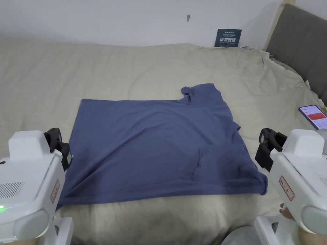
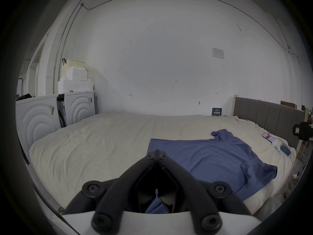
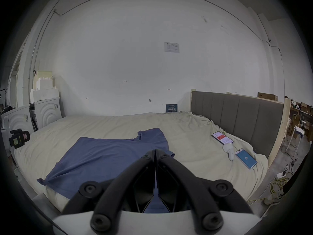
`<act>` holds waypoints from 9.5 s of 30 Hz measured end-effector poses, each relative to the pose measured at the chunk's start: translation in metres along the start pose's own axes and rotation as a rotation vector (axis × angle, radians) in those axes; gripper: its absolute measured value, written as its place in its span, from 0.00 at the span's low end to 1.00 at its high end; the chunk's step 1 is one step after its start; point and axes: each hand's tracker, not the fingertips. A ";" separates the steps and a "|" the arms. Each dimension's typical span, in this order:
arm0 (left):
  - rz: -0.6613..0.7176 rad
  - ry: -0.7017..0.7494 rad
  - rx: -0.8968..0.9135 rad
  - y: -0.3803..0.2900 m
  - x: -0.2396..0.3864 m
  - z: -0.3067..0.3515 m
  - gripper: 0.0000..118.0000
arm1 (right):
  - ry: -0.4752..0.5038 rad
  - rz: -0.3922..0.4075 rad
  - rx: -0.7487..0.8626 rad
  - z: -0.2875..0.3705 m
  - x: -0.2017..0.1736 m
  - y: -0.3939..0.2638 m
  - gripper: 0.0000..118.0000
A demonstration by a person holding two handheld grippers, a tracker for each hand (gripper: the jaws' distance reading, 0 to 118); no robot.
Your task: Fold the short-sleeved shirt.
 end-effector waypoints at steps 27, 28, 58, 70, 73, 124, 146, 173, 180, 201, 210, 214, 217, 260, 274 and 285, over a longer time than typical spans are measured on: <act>-0.042 -0.034 -0.054 -0.007 0.016 -0.008 0.00 | -0.025 0.033 -0.656 -0.096 0.056 -0.053 0.96; -0.041 -0.033 -0.058 -0.008 0.017 -0.008 0.00 | -0.026 0.036 -0.683 -0.101 0.058 -0.059 0.96; 0.017 0.019 -0.555 -0.026 -0.053 -0.056 0.98 | -0.022 -0.044 -0.625 -0.094 0.073 -0.065 0.03; -0.096 -0.004 -0.816 -0.093 -0.046 -0.077 0.09 | -0.043 -0.050 -0.644 -0.097 0.072 -0.070 0.03; -0.076 -0.049 -0.837 -0.097 -0.044 -0.082 0.00 | -0.051 -0.063 -0.644 -0.098 0.073 -0.070 0.03; 0.044 0.218 -0.609 -0.004 -0.038 -0.314 0.99 | -0.151 -0.140 -0.675 -0.341 0.046 -0.001 0.95; 0.005 0.038 -0.117 0.007 0.003 -0.063 0.79 | -0.007 0.016 -0.087 -0.049 0.004 0.020 0.94; -0.010 -0.054 -0.086 0.006 0.026 -0.033 0.00 | 0.017 0.000 -0.129 -0.063 0.017 0.019 0.00; -0.011 -0.054 -0.106 0.005 0.029 -0.046 0.00 | -0.002 0.026 -0.426 -0.151 0.034 0.035 0.05; -0.003 0.005 -0.261 -0.016 0.023 -0.105 0.00 | -0.082 -0.075 -0.913 -0.281 0.066 -0.063 0.26; 0.143 0.004 -0.445 -0.005 -0.012 -0.148 0.39 | -0.063 -0.007 -0.903 -0.282 0.053 -0.055 0.06; 0.211 -0.026 -0.584 0.005 -0.035 -0.184 1.00 | -0.057 -0.013 -0.885 -0.278 0.054 -0.052 0.06; 0.135 -0.031 -0.667 0.006 -0.040 -0.209 1.00 | -0.056 -0.013 -0.882 -0.277 0.054 -0.052 0.06; 0.075 0.016 -0.896 -0.061 -0.076 -0.106 0.00 | 0.021 -0.103 -0.930 -0.149 0.066 -0.082 0.06; 0.185 0.030 -0.643 0.006 -0.084 -0.093 1.00 | -0.094 -0.038 -0.630 -0.116 0.076 0.001 0.91; 0.000 -0.002 -0.059 0.060 -0.002 -0.046 0.80 | -0.007 -0.065 -0.001 -0.030 0.019 0.059 0.90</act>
